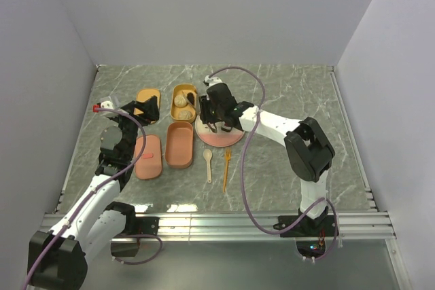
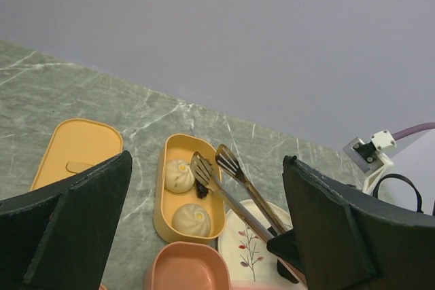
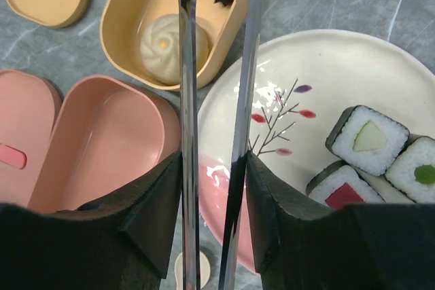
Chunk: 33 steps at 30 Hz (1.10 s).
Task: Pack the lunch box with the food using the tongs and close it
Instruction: Place the food into the lunch box, then pick up the food using the clamp
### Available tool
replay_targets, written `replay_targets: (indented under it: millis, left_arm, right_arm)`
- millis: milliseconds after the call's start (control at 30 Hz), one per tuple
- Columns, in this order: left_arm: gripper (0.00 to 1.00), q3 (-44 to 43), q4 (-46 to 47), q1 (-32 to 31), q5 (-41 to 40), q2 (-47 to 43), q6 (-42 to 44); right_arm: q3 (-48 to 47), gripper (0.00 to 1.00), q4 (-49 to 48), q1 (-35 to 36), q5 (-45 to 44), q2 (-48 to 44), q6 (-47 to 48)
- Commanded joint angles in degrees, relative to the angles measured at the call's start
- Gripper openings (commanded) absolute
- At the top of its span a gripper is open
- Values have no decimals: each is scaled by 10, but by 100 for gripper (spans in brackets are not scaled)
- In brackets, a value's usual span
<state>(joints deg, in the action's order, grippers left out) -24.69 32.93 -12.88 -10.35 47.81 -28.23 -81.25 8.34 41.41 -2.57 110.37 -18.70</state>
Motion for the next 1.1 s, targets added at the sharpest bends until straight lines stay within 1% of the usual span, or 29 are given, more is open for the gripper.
replay_targets:
  millis: [0, 233, 433, 533, 733, 1067]
  left_arm:
    - [99, -1, 18, 4, 6, 3, -5]
    - [99, -1, 19, 6, 9, 4, -5]
    - [99, 0, 21, 7, 10, 6, -6]
    - [99, -2, 20, 7, 11, 9, -6]
    - [99, 0, 21, 8, 11, 6, -7]
    - [99, 0, 22, 9, 14, 10, -8]
  right_arm:
    - [-29, 49, -31, -4, -8, -1, 9]
    - [-8, 50, -48, -4, -7, -34, 11]
    - [43, 51, -72, -3, -16, -99, 11]
    - [77, 50, -74, -4, -33, -152, 13]
    - [178, 51, -74, -4, -76, -249, 3]
    - [321, 50, -78, 12, -109, -365, -42]
